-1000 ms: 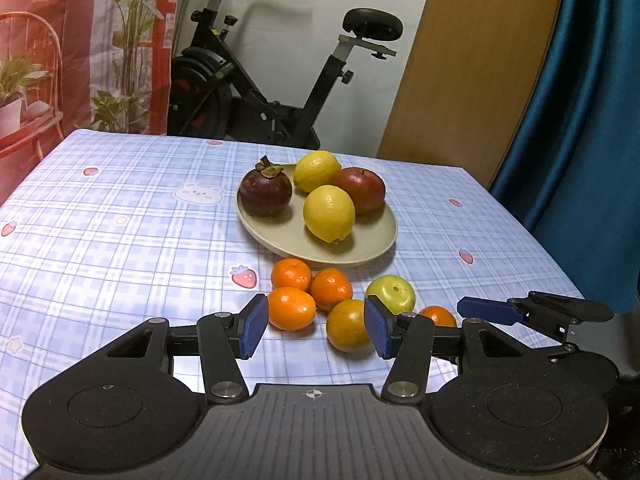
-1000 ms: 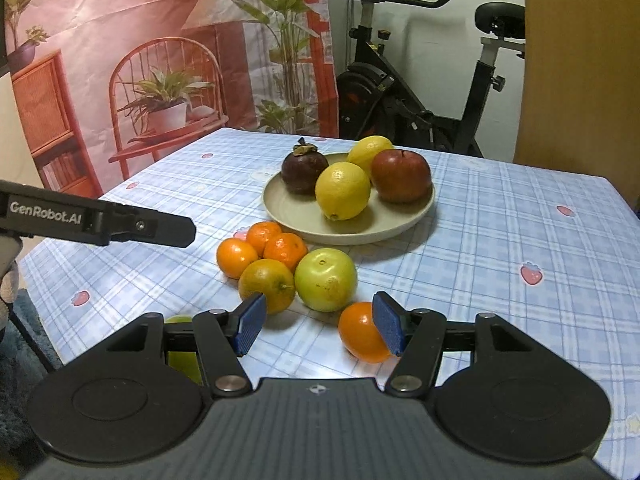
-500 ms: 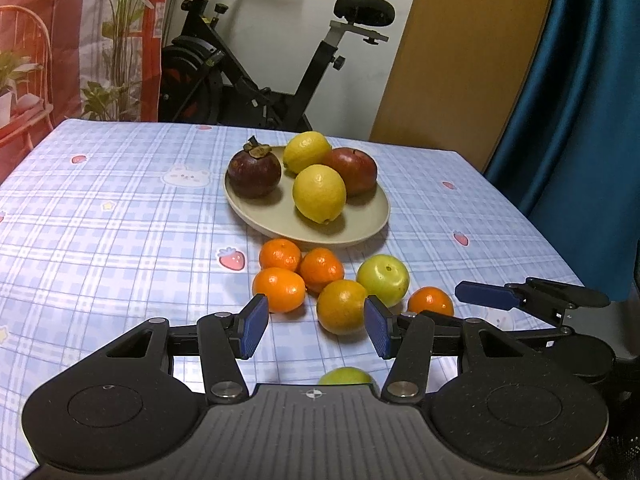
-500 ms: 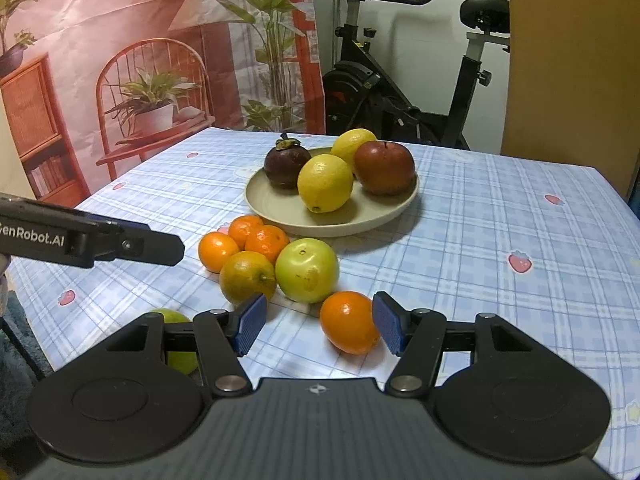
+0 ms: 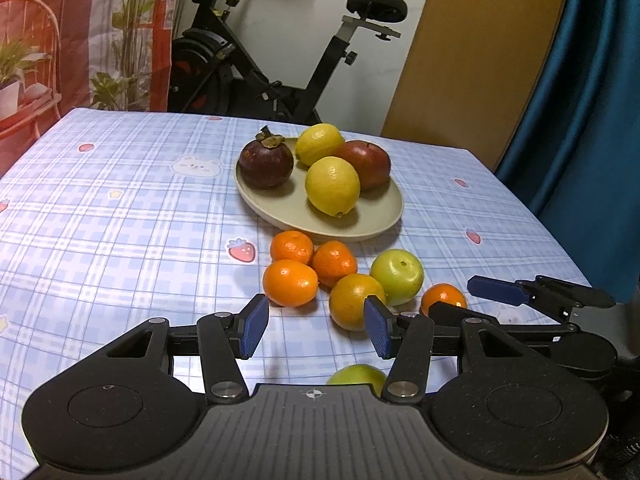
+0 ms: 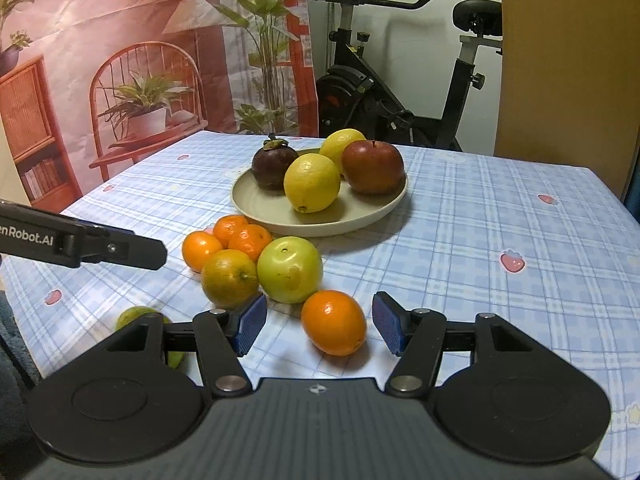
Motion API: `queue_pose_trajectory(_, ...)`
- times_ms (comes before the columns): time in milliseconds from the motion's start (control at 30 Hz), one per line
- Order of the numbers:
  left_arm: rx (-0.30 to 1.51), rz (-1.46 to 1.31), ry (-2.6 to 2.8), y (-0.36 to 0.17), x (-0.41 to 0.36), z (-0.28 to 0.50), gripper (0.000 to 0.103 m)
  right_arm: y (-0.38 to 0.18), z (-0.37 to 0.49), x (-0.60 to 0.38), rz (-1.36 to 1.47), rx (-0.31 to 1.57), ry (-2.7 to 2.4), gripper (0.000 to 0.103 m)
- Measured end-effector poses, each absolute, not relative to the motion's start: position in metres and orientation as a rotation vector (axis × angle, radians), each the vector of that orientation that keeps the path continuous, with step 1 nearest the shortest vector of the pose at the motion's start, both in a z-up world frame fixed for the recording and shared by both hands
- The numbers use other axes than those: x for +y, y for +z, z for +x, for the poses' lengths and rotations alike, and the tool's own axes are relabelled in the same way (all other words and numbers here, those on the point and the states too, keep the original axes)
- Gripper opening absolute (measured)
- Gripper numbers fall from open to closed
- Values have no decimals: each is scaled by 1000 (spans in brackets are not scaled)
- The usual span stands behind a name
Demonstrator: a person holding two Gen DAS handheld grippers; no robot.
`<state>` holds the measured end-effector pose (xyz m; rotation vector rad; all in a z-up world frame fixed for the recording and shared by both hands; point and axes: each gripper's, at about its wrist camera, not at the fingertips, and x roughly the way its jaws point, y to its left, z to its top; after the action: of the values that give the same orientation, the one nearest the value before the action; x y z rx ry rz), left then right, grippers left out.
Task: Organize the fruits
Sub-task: 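Withdraw the open left gripper from the plate toward the loose fruit, then close the left gripper on a small orange while the right gripper holds another orange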
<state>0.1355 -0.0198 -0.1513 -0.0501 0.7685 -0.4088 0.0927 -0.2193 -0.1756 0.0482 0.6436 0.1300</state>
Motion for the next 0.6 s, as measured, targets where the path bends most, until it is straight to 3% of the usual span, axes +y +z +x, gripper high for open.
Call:
queue_pose_trajectory(200,767,-51,-400,-153,-21,136,55,-183,97,-221,-13,626,133,60)
queue_pose_trajectory(600,778,-65,-384,-159,-20,138,55,-197,104,-225,3,669,175,41)
